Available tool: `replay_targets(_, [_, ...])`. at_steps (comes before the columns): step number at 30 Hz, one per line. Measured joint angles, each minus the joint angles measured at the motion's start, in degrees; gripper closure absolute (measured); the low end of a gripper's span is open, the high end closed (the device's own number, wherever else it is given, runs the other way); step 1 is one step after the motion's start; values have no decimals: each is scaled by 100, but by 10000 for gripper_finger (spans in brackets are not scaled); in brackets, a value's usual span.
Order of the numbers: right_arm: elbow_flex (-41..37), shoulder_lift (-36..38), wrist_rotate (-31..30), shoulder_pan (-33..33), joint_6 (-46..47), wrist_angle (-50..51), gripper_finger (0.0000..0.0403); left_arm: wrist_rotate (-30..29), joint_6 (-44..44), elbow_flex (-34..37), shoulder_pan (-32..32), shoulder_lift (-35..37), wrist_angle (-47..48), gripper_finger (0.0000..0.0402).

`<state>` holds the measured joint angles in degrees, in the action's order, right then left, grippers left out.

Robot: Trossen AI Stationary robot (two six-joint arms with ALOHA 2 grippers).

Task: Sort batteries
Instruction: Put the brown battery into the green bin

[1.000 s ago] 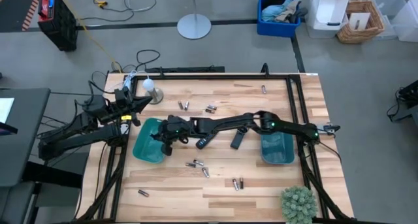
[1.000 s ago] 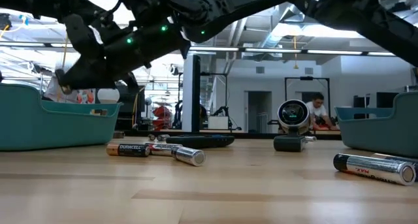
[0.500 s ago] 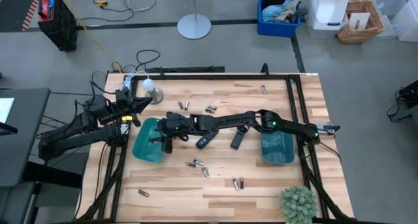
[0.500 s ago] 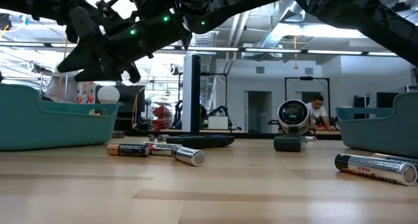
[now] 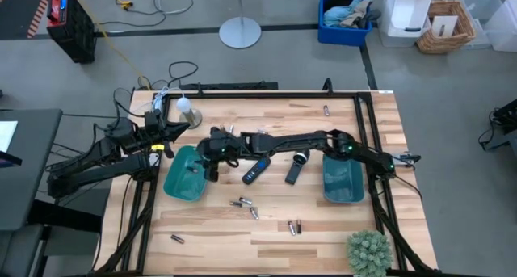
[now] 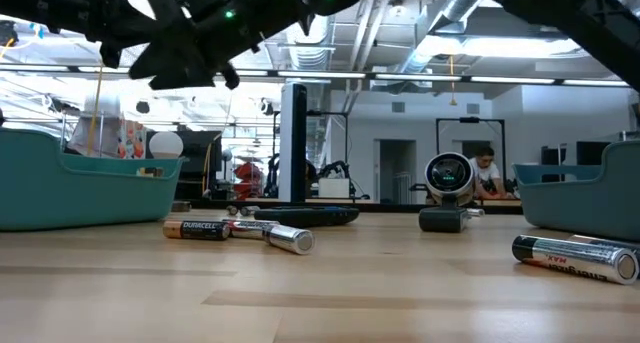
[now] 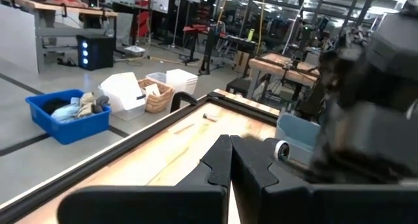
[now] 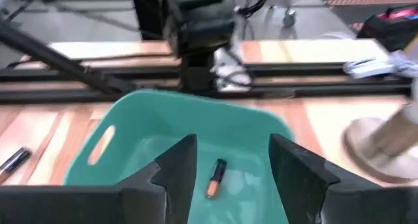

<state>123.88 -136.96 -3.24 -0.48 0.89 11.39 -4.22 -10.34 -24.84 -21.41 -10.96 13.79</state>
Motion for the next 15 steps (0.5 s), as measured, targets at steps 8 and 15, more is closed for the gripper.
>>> replay_targets(8, [-2434, 1365, -533, -123, 217, -1587, 198, 704, 1, 0, 0, 0, 261, 401])
replay_targets(15, [-4817, 2955, -1360, -102, 364, -2743, 198, 1375, -152, 0, 4, 0, 385, 401])
